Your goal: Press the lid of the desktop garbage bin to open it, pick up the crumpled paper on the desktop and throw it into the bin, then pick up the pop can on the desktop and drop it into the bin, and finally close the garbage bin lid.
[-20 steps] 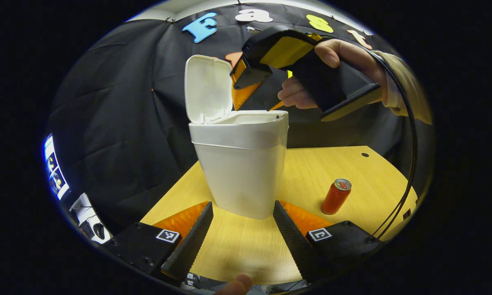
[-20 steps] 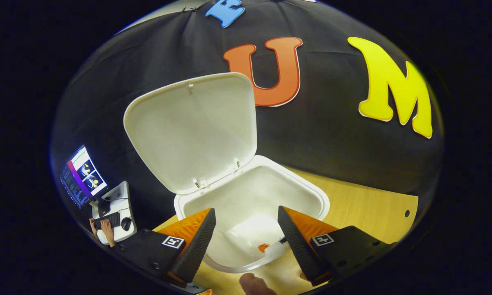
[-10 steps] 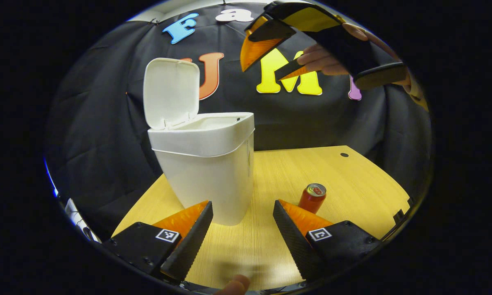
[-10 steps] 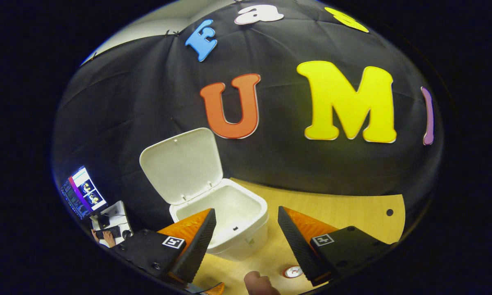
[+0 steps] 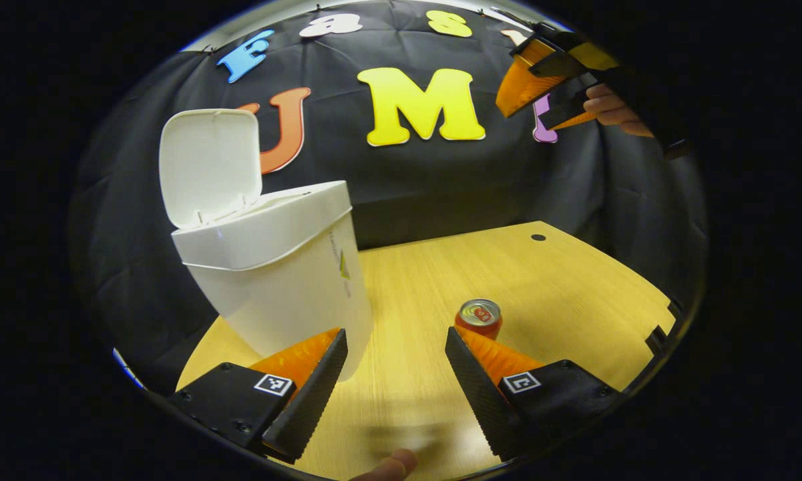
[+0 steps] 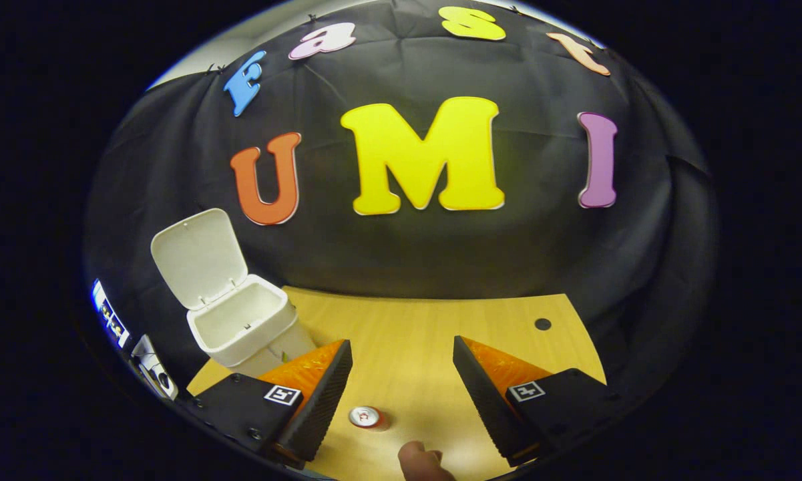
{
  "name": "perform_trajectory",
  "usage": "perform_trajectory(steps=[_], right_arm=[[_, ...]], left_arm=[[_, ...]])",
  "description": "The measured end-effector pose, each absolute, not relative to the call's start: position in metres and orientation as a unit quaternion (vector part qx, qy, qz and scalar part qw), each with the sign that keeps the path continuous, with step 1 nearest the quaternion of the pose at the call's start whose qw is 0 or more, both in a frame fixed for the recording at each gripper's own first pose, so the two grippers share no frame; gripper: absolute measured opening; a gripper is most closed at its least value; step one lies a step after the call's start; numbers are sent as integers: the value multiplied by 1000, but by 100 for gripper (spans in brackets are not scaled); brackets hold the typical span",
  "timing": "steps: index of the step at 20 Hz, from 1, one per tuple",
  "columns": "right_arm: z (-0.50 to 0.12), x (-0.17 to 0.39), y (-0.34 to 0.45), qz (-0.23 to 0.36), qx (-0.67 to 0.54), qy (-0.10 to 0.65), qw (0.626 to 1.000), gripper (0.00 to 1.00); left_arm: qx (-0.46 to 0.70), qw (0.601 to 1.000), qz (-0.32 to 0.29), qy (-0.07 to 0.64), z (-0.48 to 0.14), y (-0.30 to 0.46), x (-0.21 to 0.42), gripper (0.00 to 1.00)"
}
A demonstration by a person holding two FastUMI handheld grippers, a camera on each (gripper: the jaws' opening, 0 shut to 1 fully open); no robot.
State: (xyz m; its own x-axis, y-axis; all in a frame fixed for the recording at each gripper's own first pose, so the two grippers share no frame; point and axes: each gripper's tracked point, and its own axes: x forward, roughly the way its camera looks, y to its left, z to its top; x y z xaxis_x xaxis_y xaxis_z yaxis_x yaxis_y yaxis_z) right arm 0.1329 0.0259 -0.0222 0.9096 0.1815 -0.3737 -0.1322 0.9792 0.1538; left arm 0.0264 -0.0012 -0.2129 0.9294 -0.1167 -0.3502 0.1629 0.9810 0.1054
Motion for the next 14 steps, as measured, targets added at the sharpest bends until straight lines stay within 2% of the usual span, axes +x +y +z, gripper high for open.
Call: perform_trajectory(steps=[7, 14], right_arm=[[-93, 94, -38, 26, 74, 255, 964, 96], [-127, 84, -64, 9, 51, 292, 955, 96]], left_arm=[[58, 972, -117, 194, -265, -61, 40, 98], [25, 969, -114, 219, -306, -78, 70, 99]])
